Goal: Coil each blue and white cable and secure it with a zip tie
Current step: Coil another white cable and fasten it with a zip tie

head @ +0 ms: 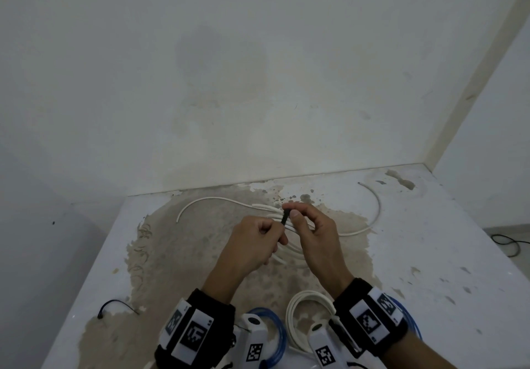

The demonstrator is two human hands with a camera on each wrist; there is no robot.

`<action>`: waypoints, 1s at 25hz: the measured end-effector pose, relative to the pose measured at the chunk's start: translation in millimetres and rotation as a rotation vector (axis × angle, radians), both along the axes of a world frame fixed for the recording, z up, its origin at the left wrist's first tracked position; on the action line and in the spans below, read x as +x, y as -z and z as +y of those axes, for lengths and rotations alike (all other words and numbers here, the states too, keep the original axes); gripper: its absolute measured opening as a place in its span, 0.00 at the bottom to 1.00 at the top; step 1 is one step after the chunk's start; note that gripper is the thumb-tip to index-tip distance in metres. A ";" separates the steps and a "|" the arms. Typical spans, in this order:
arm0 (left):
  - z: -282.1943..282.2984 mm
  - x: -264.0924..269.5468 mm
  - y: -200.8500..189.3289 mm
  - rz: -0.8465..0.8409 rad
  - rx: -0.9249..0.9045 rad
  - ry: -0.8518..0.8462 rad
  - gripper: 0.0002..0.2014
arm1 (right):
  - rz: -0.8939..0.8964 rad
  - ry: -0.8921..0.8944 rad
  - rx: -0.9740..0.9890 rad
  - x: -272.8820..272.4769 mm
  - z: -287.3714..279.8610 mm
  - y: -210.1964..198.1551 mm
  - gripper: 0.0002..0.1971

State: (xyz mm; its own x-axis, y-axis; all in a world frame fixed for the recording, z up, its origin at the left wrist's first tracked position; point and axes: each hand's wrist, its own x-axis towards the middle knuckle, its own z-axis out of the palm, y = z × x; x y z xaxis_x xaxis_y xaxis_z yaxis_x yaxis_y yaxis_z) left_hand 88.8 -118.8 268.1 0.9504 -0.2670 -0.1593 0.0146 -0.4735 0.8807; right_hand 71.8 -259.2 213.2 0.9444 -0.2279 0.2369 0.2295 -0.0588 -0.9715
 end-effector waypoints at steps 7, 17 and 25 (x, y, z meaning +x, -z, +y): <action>0.0 -1.4 3.7 -0.096 -0.014 0.061 0.25 | 0.063 0.004 0.062 0.3 1.9 -3.3 0.11; 0.7 -2.9 3.3 -0.020 -0.095 0.042 0.25 | 0.074 -0.026 0.064 -4.1 2.1 -6.7 0.10; -8.0 -14.7 20.4 -0.328 -0.098 -0.077 0.21 | 0.135 -0.056 0.122 -3.1 -0.4 -11.7 0.09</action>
